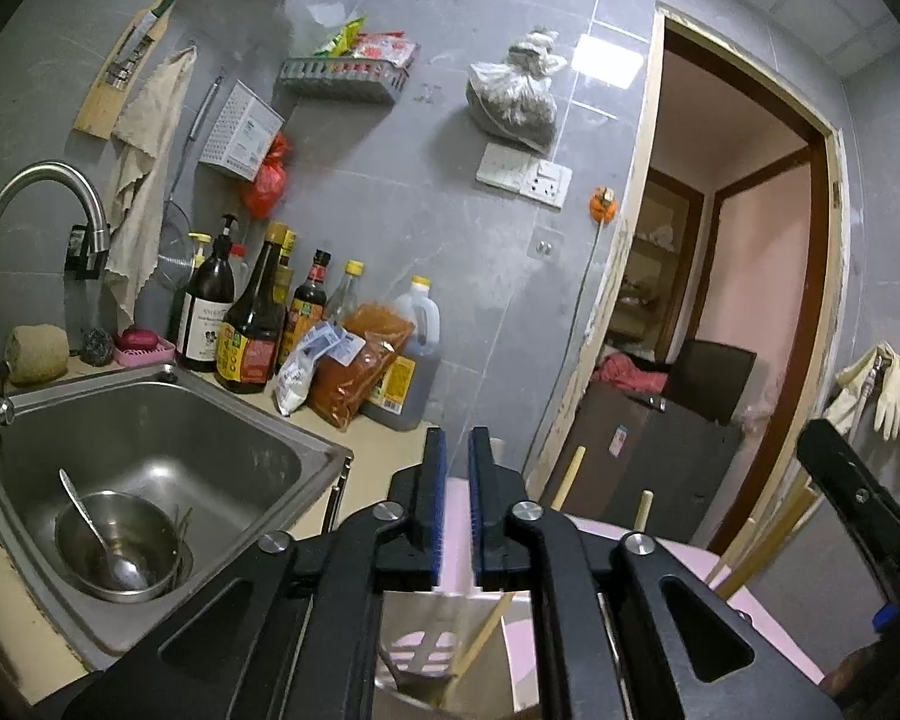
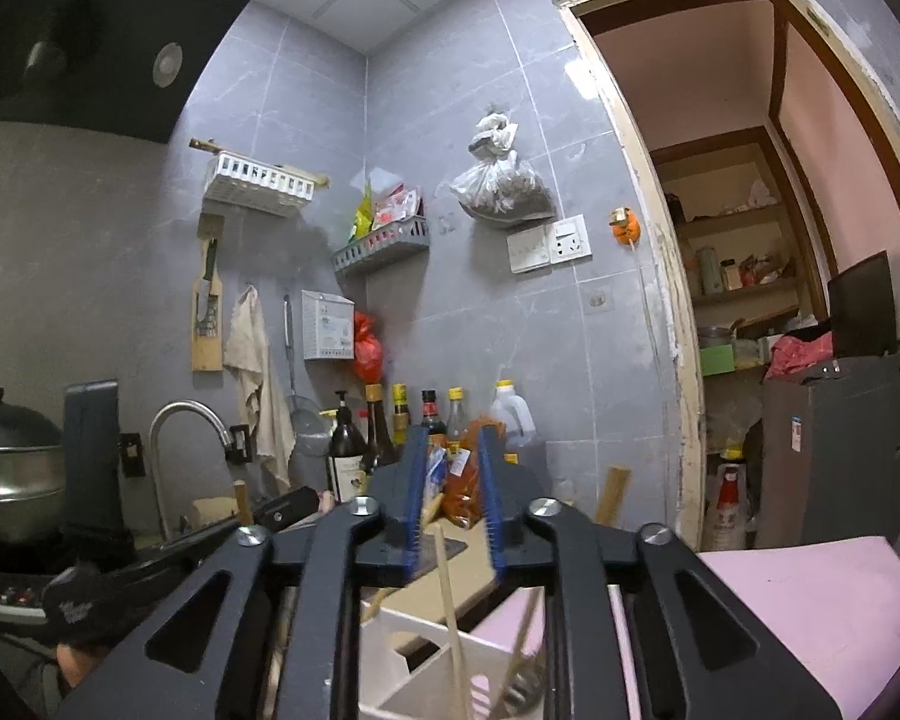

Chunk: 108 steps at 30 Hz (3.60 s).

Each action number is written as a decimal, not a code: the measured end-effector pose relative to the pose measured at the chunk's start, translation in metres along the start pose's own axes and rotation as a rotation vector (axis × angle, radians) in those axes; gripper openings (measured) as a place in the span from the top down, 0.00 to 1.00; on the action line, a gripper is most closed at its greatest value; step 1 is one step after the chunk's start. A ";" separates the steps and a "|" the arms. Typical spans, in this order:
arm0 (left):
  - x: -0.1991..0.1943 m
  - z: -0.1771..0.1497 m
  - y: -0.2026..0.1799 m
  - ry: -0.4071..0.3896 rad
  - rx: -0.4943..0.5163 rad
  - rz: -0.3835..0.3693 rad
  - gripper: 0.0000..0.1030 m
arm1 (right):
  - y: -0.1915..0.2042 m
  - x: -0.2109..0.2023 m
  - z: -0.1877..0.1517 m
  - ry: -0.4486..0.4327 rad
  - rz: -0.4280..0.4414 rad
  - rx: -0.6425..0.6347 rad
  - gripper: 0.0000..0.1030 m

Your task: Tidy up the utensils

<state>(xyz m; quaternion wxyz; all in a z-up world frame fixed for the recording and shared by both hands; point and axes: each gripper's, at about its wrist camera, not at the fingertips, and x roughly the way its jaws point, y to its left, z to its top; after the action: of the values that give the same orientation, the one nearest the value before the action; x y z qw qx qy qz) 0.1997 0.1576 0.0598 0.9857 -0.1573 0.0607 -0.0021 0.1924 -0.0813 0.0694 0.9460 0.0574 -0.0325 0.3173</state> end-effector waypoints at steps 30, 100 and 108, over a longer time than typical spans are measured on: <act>-0.093 -0.016 -0.042 0.155 0.080 0.006 0.32 | -0.015 -0.100 0.011 0.187 -0.207 0.032 0.64; -0.178 -0.109 -0.079 0.189 0.219 -0.117 0.04 | 0.010 -0.230 -0.026 0.253 -0.559 -0.040 0.00; -0.178 -0.108 -0.078 0.191 0.217 -0.115 0.04 | 0.010 -0.230 -0.027 0.256 -0.558 -0.039 0.00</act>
<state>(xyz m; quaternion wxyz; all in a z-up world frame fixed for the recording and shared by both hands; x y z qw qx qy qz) 0.0111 0.0541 0.0029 0.9849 -0.0522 0.1442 -0.0801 0.0035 -0.2074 0.0209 0.9939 0.0057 0.0980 0.0492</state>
